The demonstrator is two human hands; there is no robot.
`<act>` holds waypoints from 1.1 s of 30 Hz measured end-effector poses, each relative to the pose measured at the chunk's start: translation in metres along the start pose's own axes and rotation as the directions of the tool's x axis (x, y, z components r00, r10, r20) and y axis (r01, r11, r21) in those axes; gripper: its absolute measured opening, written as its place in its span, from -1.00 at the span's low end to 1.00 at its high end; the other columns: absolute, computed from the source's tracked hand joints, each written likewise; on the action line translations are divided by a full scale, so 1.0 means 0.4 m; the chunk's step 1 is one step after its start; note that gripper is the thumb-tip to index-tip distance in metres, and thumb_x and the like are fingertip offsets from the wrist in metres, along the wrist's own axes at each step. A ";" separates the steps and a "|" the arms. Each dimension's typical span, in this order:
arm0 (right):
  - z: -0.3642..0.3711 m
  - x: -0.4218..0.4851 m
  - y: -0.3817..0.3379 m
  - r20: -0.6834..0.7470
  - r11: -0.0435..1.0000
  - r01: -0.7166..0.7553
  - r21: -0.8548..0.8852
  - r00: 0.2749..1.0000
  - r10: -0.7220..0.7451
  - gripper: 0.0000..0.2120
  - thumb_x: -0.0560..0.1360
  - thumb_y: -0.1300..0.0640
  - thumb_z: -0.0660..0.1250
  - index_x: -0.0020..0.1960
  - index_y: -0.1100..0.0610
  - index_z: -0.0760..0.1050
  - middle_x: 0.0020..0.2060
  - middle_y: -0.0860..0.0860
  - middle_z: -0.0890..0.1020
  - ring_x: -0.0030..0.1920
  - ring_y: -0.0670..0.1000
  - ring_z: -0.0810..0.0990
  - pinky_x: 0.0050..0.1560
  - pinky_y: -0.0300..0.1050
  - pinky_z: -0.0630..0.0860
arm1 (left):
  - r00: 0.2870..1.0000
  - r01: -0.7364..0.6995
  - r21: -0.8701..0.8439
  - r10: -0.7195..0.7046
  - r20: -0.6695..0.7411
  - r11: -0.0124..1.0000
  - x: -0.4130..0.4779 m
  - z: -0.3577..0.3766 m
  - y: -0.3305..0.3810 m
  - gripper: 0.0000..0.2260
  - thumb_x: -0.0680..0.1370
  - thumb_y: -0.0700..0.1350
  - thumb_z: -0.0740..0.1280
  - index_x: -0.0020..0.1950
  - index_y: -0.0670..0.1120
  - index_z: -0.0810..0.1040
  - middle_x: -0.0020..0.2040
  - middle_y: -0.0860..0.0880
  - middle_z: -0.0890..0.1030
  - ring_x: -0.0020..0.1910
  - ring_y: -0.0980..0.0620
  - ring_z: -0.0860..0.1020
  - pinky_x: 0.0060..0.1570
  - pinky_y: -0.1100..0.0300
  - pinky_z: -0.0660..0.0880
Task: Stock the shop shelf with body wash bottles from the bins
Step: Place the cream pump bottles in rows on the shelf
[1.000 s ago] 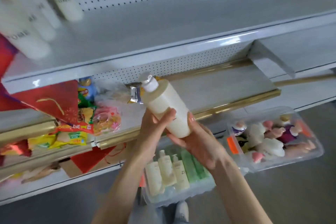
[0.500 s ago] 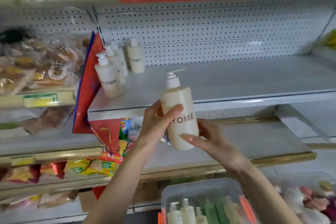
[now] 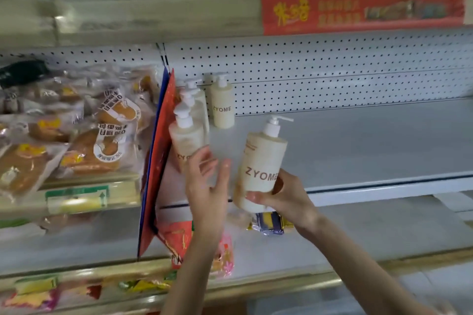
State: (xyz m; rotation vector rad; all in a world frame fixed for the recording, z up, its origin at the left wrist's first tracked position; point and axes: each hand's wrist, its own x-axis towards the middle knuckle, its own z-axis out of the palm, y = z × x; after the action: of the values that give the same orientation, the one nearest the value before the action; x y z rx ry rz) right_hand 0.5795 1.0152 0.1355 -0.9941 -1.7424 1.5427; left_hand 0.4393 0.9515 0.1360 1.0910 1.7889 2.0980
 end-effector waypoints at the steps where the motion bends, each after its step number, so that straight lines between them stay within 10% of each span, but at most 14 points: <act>1: 0.010 0.036 0.005 -0.031 1.000 -0.002 -0.023 1.000 0.001 -0.57 0.26 0.25 0.58 0.08 0.13 0.53 -0.12 -0.04 0.71 -0.10 -0.09 0.67 -0.17 -0.25 0.59 | 0.993 -0.016 0.066 0.024 -0.116 0.998 0.009 -0.016 -0.027 -0.65 0.47 -0.06 0.44 0.20 -0.08 0.44 0.11 0.08 0.50 0.05 0.25 0.50 0.14 0.21 0.45; 9: 0.055 0.255 0.049 -0.234 0.994 -0.005 -0.111 0.972 -0.021 -0.40 0.18 0.19 0.63 0.16 0.14 0.47 -0.05 -0.05 0.67 -0.03 -0.10 0.64 -0.16 -0.32 0.57 | 0.988 0.146 0.310 -0.125 -0.088 0.940 0.106 -0.058 -0.207 -0.23 0.44 0.04 0.45 0.51 -0.10 0.13 0.45 -0.16 0.28 0.41 -0.13 0.32 0.36 -0.12 0.30; 16: 0.053 0.357 0.052 -0.131 0.971 0.010 -0.238 0.991 -0.042 -0.36 0.23 0.13 0.61 0.22 0.04 0.40 0.06 -0.06 0.61 0.09 -0.06 0.58 0.09 -0.09 0.56 | 0.967 0.248 0.208 -0.256 0.012 0.946 0.182 -0.039 -0.219 -0.27 0.43 -0.01 0.46 0.49 -0.09 0.16 0.40 -0.09 0.39 0.35 -0.07 0.40 0.32 0.02 0.38; 19: 0.053 0.397 0.054 -0.111 0.966 0.016 -0.257 0.993 -0.046 -0.35 0.26 0.11 0.59 0.27 0.06 0.40 0.16 -0.01 0.55 0.14 -0.02 0.54 0.16 -0.05 0.52 | 0.952 0.302 0.107 -0.305 0.012 0.947 0.187 -0.039 -0.201 -0.59 0.52 -0.23 0.37 0.34 -0.07 0.37 0.22 -0.03 0.50 0.19 -0.01 0.49 0.08 0.26 0.49; 21: 0.055 0.426 0.052 -0.113 0.961 0.002 -0.278 0.993 -0.034 -0.33 0.29 0.10 0.57 0.32 0.10 0.38 0.19 0.01 0.54 0.15 -0.01 0.54 0.16 -0.06 0.50 | 0.997 0.059 0.545 -0.024 -0.072 0.836 0.190 -0.042 -0.216 -0.65 0.55 -0.39 0.26 0.18 0.02 0.49 0.05 -0.01 0.54 0.04 0.00 0.52 -0.02 0.17 0.52; 23: 0.058 0.458 0.051 -0.111 0.952 -0.002 -0.308 0.993 -0.034 -0.35 0.31 0.10 0.56 0.32 0.11 0.37 0.17 0.01 0.57 0.14 0.00 0.55 0.17 -0.05 0.50 | 0.955 0.298 0.139 -0.296 -0.034 0.944 0.191 -0.032 -0.240 -0.59 0.51 -0.16 0.40 0.33 0.00 0.40 0.21 -0.01 0.51 0.18 0.02 0.50 0.16 0.10 0.49; 28: 0.069 0.513 0.061 -0.100 0.963 0.002 -0.271 0.995 -0.030 -0.39 0.34 0.10 0.54 0.29 0.09 0.34 0.16 -0.01 0.57 0.15 0.01 0.55 0.16 -0.01 0.51 | 0.985 0.168 0.275 -0.150 -0.084 0.947 0.180 -0.032 -0.249 -0.26 0.35 0.09 0.53 0.42 -0.10 0.31 0.26 0.07 0.47 0.22 0.18 0.43 0.09 0.61 0.23; 33: 0.079 0.545 0.055 -0.078 0.964 0.009 -0.267 0.996 -0.031 -0.38 0.38 0.10 0.51 0.35 0.08 0.32 0.21 -0.01 0.54 0.12 -0.02 0.52 0.18 -0.06 0.47 | 0.982 0.186 0.257 -0.172 -0.075 0.949 0.172 -0.035 -0.245 -0.24 0.34 0.04 0.53 0.46 -0.08 0.30 0.30 0.10 0.43 0.25 0.19 0.39 0.20 0.38 0.27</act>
State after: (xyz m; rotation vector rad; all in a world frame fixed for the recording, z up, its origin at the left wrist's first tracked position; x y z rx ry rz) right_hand 0.4392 1.1826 0.1002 -1.1485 -1.9296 1.2579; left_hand 0.3502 1.0051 0.0749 0.8962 2.1502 1.8388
